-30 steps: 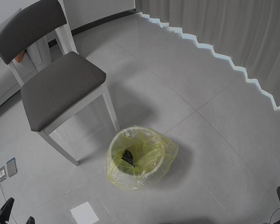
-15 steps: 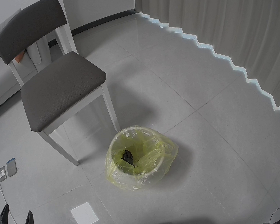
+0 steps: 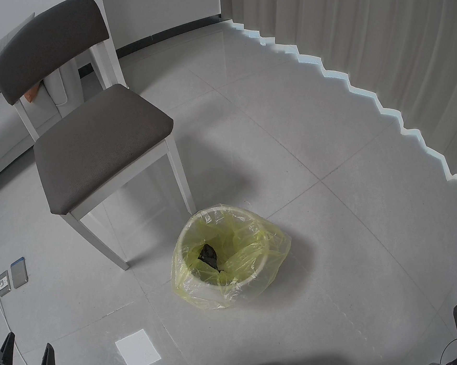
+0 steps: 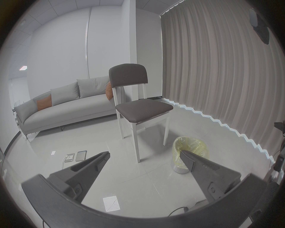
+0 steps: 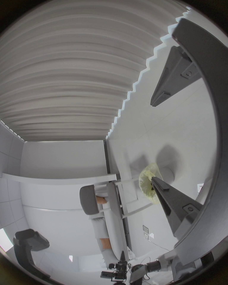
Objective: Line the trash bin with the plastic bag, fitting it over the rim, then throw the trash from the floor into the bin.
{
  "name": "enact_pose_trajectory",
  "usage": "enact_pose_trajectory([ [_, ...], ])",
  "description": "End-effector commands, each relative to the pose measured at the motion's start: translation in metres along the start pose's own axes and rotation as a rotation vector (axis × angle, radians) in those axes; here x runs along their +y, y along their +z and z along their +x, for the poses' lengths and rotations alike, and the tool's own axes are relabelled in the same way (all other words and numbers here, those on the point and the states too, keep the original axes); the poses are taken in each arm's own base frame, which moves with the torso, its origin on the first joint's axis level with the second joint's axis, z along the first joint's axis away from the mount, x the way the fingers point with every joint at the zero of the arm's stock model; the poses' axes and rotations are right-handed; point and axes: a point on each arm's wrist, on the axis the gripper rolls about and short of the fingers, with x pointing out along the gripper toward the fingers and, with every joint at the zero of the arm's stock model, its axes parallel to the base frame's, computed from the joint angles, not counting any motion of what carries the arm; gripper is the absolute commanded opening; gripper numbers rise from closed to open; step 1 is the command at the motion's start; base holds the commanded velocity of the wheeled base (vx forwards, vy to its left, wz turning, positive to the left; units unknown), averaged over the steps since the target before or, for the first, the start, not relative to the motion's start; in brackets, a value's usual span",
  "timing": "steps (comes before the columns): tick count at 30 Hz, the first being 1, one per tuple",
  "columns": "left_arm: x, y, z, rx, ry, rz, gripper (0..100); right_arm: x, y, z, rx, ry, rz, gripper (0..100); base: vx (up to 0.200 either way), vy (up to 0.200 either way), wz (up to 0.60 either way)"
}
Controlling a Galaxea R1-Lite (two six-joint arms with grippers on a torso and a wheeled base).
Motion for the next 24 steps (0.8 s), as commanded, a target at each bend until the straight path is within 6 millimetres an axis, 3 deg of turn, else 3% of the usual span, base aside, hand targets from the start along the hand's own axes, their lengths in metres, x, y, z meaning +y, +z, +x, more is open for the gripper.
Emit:
enact_pose_trajectory([
  [1,0.0,-0.005,0.002,0.024,0.0,0.001,100,-0.001,-0.002,-0.001,-0.004,-0.056,-0.019,100,0.0,0.0,0.0],
  [6,0.0,-0.005,0.002,0.024,0.0,0.008,100,-0.004,0.007,-0.001,-0.107,-0.157,-0.013,100,0.0,0.0,0.0],
  [9,0.0,-0.005,0.002,0.024,-0.001,0.01,100,-0.004,-0.004,0.0,0.002,-0.176,0.004,100,0.0,0.0,0.0],
  [15,0.0,-0.005,0.002,0.024,-0.001,0.011,100,-0.005,-0.003,0.0,-0.019,-0.233,0.058,100,0.0,0.0,0.0],
  [20,0.0,-0.005,0.002,0.022,0.0,0.011,100,-0.003,-0.011,-0.001,0.078,-0.138,0.037,100,0.0,0.0,0.0],
  [24,0.0,-0.005,0.002,0.022,0.007,-0.001,100,-0.003,-0.009,0.0,0.054,-0.137,0.022,100,0.0,0.0,0.0],
])
